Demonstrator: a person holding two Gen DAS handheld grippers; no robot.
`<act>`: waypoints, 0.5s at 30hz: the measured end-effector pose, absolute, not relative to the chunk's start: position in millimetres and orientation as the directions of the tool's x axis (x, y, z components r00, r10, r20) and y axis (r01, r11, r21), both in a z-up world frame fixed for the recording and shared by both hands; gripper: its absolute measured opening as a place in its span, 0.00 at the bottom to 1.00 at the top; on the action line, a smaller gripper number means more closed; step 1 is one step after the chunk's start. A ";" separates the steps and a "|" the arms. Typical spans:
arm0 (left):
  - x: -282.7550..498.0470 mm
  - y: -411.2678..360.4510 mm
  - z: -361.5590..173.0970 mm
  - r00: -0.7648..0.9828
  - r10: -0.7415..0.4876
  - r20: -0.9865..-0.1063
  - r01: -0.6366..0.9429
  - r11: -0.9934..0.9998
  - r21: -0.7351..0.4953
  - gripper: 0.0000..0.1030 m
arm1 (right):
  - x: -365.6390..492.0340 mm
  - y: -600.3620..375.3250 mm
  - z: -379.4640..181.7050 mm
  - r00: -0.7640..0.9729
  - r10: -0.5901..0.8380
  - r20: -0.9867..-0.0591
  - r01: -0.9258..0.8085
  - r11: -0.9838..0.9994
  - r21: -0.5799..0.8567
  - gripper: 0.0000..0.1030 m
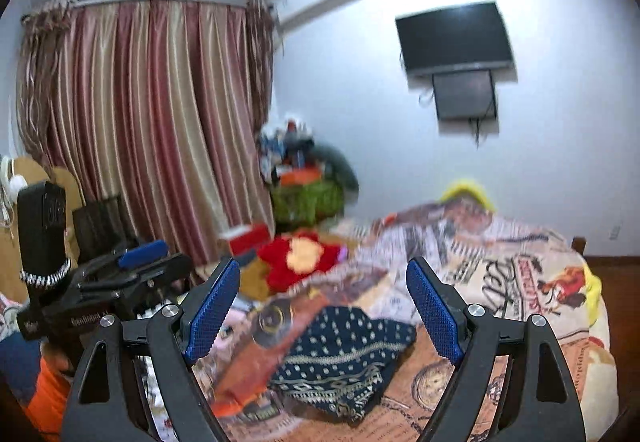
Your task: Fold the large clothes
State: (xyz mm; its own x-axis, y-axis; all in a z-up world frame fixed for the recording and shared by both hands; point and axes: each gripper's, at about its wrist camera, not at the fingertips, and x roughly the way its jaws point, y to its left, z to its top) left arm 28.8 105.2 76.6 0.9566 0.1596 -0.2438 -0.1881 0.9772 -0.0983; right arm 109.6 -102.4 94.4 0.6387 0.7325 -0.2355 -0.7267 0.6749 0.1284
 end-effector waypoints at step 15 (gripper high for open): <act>-3.3 73.9 66.2 0.958 0.212 -0.194 -0.228 0.971 -0.065 0.79 | 59.9 -119.6 79.4 0.731 0.654 -0.194 -0.647 0.755 0.110 0.89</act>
